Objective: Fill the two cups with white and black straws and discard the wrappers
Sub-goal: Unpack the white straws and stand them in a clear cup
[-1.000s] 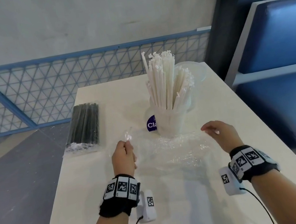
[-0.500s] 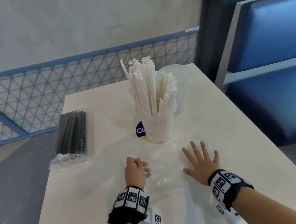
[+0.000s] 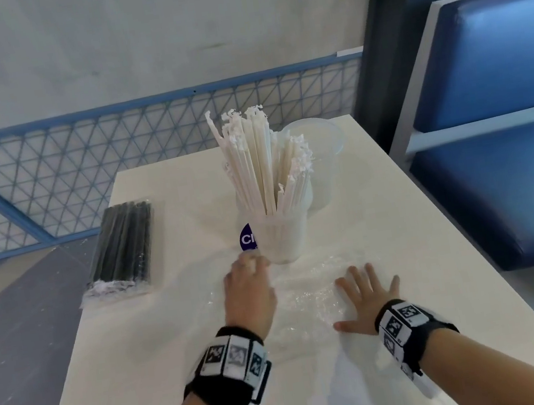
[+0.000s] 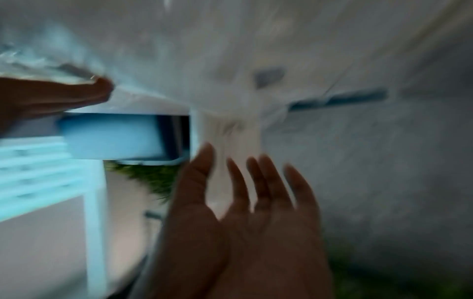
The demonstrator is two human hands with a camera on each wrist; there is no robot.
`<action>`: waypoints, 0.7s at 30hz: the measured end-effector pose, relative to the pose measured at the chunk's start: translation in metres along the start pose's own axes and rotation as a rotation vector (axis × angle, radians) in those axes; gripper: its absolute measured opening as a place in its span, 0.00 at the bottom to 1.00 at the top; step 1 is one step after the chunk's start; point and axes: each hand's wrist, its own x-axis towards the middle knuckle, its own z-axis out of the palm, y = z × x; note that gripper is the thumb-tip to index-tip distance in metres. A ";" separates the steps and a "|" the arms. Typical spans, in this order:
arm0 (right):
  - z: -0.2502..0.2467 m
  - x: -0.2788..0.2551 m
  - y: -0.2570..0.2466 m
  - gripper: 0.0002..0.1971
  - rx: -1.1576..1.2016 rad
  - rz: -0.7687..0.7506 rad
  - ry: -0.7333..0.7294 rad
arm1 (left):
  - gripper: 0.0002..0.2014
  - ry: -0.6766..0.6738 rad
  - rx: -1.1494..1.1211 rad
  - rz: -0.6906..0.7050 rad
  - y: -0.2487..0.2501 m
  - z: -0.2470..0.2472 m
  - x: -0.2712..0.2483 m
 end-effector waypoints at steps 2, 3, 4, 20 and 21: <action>-0.007 0.003 -0.004 0.51 -0.082 -0.013 0.000 | 0.31 -0.284 0.090 0.131 0.023 0.008 0.005; -0.009 0.005 -0.004 0.53 -0.080 -0.015 -0.006 | 0.39 -0.452 0.129 0.120 0.029 0.018 0.007; -0.009 0.007 -0.003 0.55 -0.055 -0.017 -0.017 | 0.46 -0.602 0.184 0.087 0.031 0.028 0.008; 0.010 0.018 0.050 0.65 0.143 -0.093 -0.015 | 0.74 -0.799 0.206 0.018 -0.023 0.065 0.000; 0.009 0.017 0.050 0.65 0.137 -0.095 -0.012 | 0.74 -0.791 0.222 0.020 -0.020 0.062 0.000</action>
